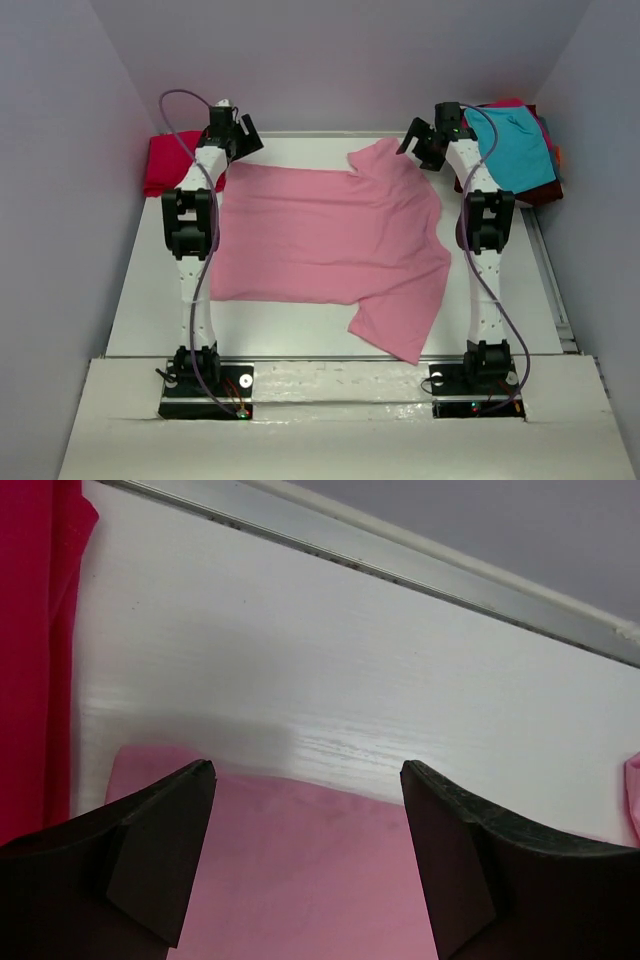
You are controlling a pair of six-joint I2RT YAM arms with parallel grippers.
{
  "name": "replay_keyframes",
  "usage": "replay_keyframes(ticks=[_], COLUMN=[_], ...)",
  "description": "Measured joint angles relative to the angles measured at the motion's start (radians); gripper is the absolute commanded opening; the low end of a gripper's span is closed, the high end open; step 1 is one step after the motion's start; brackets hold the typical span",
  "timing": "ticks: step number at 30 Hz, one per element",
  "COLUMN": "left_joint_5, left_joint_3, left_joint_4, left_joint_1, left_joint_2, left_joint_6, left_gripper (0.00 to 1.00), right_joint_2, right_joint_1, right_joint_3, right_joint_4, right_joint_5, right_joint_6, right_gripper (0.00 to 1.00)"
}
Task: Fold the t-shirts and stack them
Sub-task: Flatten the tshirt out
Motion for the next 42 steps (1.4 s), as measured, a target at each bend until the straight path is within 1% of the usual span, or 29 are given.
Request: replay_keyframes(ticks=[3, 8, 16, 21, 24, 31, 38, 42], left_joint_5=[-0.034, -0.119, -0.285, -0.349, -0.361, -0.357, -0.306, -0.280], left_joint_3=[0.040, 0.051, 0.058, 0.113, 0.144, 0.146, 0.143, 0.113], left_joint_4=[-0.020, -0.069, -0.093, -0.133, -0.134, -0.148, -0.171, -0.158], left_joint_1=[0.000, 0.000, 0.000, 0.000, 0.000, 0.001, 0.008, 0.008], left_joint_2=[0.042, 0.068, 0.071, 0.077, 0.077, 0.089, 0.110, 0.110], left_joint_6=[0.000, -0.001, 0.011, 0.028, 0.035, 0.039, 0.037, 0.037], left_gripper=[0.87, 0.87, 0.87, 0.87, 0.84, 0.83, 0.82, 0.82], right_joint_2=[0.000, 0.000, 0.000, 0.002, 0.008, 0.011, 0.042, 0.048], right_joint_1=[0.000, 0.000, 0.000, 0.000, 0.000, 0.000, 0.000, 0.000], right_joint_3=[0.000, 0.000, -0.007, -0.005, -0.004, -0.004, 0.023, 0.022], right_joint_4=[0.010, 0.018, 0.021, 0.025, 0.032, 0.048, 0.053, 0.055], right_joint_5=[0.000, 0.004, 0.019, 0.019, 0.018, 0.017, 0.004, -0.001], right_joint_6=[0.000, -0.003, -0.026, -0.025, -0.023, -0.021, 0.001, 0.010], right_gripper=[0.96, 0.96, 0.96, 0.95, 0.95, 0.94, 0.94, 0.93])
